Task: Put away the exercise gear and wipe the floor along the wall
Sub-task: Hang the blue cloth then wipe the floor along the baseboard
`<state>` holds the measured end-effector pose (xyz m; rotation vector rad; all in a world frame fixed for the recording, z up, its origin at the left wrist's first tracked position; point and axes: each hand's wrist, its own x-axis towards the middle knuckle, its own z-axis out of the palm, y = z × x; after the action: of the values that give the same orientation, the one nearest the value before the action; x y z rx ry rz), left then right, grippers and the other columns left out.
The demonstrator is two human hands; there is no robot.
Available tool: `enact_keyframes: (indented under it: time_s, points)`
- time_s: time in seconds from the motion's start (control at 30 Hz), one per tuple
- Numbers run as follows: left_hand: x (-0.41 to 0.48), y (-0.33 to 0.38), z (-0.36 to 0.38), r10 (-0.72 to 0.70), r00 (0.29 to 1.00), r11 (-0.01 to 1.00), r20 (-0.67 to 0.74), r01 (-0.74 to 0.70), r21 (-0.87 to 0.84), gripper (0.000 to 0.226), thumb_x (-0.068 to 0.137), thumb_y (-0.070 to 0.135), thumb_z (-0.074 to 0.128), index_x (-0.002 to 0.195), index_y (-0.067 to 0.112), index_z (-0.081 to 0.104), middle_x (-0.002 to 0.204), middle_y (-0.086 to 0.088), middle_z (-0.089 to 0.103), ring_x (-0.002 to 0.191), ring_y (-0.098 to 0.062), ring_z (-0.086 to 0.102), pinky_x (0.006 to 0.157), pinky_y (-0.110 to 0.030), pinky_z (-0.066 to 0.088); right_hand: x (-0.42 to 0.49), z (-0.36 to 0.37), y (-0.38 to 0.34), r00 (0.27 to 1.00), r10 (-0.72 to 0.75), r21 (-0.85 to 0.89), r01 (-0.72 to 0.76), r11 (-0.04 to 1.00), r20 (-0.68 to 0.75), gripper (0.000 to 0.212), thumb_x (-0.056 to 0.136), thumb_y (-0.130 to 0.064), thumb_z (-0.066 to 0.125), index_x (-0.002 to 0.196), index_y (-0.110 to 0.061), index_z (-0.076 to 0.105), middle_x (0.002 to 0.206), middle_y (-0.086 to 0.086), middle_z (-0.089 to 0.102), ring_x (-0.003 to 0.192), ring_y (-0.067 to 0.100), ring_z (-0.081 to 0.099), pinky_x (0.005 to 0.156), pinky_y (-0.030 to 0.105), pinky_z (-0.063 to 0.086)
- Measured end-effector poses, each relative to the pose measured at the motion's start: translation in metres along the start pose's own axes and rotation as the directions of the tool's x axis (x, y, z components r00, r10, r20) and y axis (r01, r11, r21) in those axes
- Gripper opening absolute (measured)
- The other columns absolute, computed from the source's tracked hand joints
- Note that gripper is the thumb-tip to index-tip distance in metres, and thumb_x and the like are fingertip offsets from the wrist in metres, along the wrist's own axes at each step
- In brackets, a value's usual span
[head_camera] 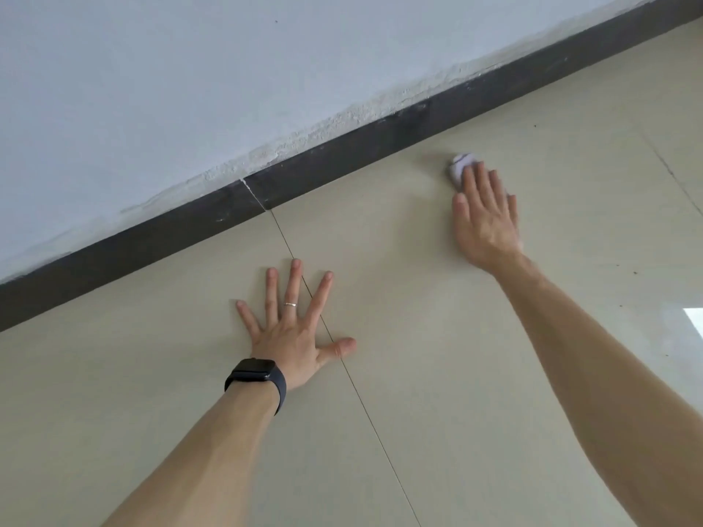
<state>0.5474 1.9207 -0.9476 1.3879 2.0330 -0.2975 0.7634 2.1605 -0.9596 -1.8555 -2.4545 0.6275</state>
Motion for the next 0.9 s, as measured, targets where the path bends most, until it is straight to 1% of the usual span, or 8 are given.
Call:
enact_keyframes:
  time_s: [0.07,0.13,0.2,0.37,0.5,0.6,0.8,0.9]
  points:
    - [0.001,0.0,0.001,0.001,1.0,1.0,-0.025,-0.001,0.011,0.099,0.067,0.094,0.019,0.137,0.054,-0.039,0.143,0.01,-0.056,0.136,-0.027,-0.048,0.106,-0.075,-0.012,0.028,-0.02,0.026,0.971,0.238,0.095,-0.236,0.967,-0.015,0.057,0.105,-0.042,0.01,0.16,-0.027,0.004,0.168,-0.008,-0.005,0.154,0.012,-0.008,0.124,0.046,-0.003]
    - [0.002,0.001,0.002,0.006,0.999,1.0,-0.054,-0.005,0.008,0.098,0.069,0.094,0.018,0.139,0.053,-0.036,0.146,0.01,-0.054,0.137,-0.026,-0.047,0.107,-0.074,-0.012,0.031,-0.027,0.03,0.942,0.333,0.16,-0.325,0.932,-0.03,0.056,0.107,-0.041,0.011,0.16,-0.027,0.006,0.168,-0.007,-0.004,0.154,0.013,-0.007,0.124,0.047,-0.003]
    - [0.002,0.002,0.008,0.023,0.989,1.0,-0.143,-0.022,0.012,0.097,0.071,0.096,0.017,0.145,0.053,-0.029,0.152,0.008,-0.046,0.141,-0.026,-0.042,0.109,-0.074,-0.009,0.006,-0.013,0.014,0.946,0.314,0.148,-0.302,0.942,-0.073,0.056,0.107,-0.04,0.015,0.16,-0.024,0.009,0.168,-0.005,0.0,0.154,0.015,-0.003,0.124,0.048,0.001]
    - [0.002,-0.002,0.025,0.032,0.946,0.996,-0.324,-0.002,0.093,0.093,0.077,0.09,0.02,0.155,0.046,-0.001,0.166,0.002,-0.016,0.153,-0.028,-0.014,0.113,-0.074,0.005,-0.041,0.013,0.018,0.997,0.03,-0.05,-0.034,0.998,-0.065,0.059,0.105,-0.045,0.023,0.16,-0.029,0.009,0.168,-0.008,0.002,0.154,0.013,0.0,0.123,0.042,0.003]
    - [0.007,-0.005,0.029,0.059,0.919,0.995,-0.39,-0.023,0.095,0.084,0.083,0.082,0.024,0.155,0.047,0.002,0.167,0.002,-0.011,0.153,-0.028,-0.009,0.114,-0.071,0.004,0.013,-0.027,0.073,0.954,0.297,0.043,-0.295,0.955,-0.046,0.059,0.104,-0.044,0.013,0.16,-0.028,0.004,0.168,-0.009,-0.005,0.154,0.013,-0.007,0.124,0.048,0.0]
    - [0.005,-0.005,0.025,0.055,0.916,0.997,-0.399,-0.027,0.075,0.079,0.086,0.078,0.025,0.155,0.048,0.002,0.167,0.004,-0.012,0.153,-0.027,-0.01,0.115,-0.07,0.003,-0.008,-0.019,0.058,0.949,0.306,0.047,-0.304,0.952,-0.071,0.059,0.104,-0.043,0.014,0.16,-0.026,0.004,0.168,-0.007,-0.004,0.154,0.014,-0.006,0.124,0.049,0.0]
    - [0.004,-0.007,0.026,0.042,0.921,0.997,-0.388,-0.014,0.075,0.074,0.089,0.075,0.024,0.154,0.05,0.001,0.166,0.005,-0.015,0.153,-0.024,-0.013,0.116,-0.068,0.002,-0.079,0.013,0.031,0.993,-0.113,-0.097,0.114,0.989,0.011,0.059,0.103,-0.04,0.021,0.16,-0.024,0.016,0.168,-0.003,0.01,0.154,0.016,0.006,0.123,0.047,0.01]
    - [0.004,-0.008,0.027,0.043,0.921,0.997,-0.388,-0.015,0.076,0.074,0.088,0.076,0.022,0.154,0.051,-0.002,0.166,0.006,-0.018,0.153,-0.024,-0.015,0.117,-0.067,0.0,-0.034,-0.012,0.059,0.983,0.176,0.029,-0.175,0.984,-0.048,0.057,0.105,-0.041,0.017,0.16,-0.027,0.009,0.168,-0.007,0.001,0.154,0.014,-0.002,0.124,0.049,0.004]
